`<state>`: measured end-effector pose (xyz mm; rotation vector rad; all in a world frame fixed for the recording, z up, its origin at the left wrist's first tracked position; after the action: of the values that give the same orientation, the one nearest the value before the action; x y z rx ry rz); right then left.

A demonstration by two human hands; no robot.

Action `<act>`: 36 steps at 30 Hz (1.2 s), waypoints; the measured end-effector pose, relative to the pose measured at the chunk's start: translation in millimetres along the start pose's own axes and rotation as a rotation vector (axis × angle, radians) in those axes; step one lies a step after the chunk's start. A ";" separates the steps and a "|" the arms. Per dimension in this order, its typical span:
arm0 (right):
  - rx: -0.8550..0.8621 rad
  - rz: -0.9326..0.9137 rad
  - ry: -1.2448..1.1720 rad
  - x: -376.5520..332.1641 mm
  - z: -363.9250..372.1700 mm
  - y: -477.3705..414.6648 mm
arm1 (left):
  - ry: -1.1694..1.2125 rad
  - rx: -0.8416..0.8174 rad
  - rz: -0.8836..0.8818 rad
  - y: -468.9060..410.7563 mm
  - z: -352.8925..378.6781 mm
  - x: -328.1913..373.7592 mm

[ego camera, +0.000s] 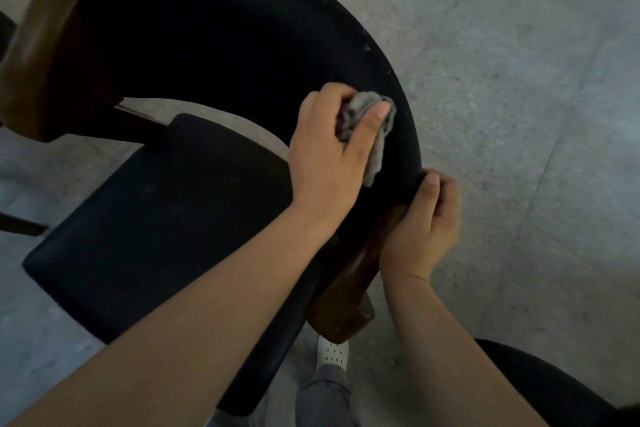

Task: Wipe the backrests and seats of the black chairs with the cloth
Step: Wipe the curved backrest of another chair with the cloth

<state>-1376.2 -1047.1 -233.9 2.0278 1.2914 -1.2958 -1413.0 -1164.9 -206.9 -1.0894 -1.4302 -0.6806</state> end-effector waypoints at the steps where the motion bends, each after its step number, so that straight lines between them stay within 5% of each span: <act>1: 0.002 -0.002 0.004 -0.5 -0.1 -0.5 | 0.012 0.011 0.006 -1.8 5.8 4.2; 12: -0.026 -0.024 0.086 5.5 1.9 -1.4 | -0.194 0.035 0.139 -4.6 38.0 3.3; 19: -0.020 -0.040 0.115 4.4 1.7 -2.5 | -0.018 0.291 -0.156 -8.0 34.3 -16.6; 29: -0.026 -0.046 0.126 3.9 1.0 -1.9 | -0.129 0.119 -0.074 -1.3 32.4 -39.4; 36: -0.024 -0.045 0.167 5.2 1.3 -1.2 | -0.108 0.112 -0.396 17.5 22.6 -96.2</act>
<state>-1377.1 -1045.0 -238.9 2.1394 1.4267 -1.1441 -1415.3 -1160.4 -307.1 -0.7702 -1.7798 -0.8175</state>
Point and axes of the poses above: each hand's wrist, its own y-axis away from the middle knuckle, its own z-axis out of the palm, x = y × z, the point moved 1 cm from there along -y, towards the middle knuckle, and after that the axes turned 11 degrees about y, right-handed, at the moved point
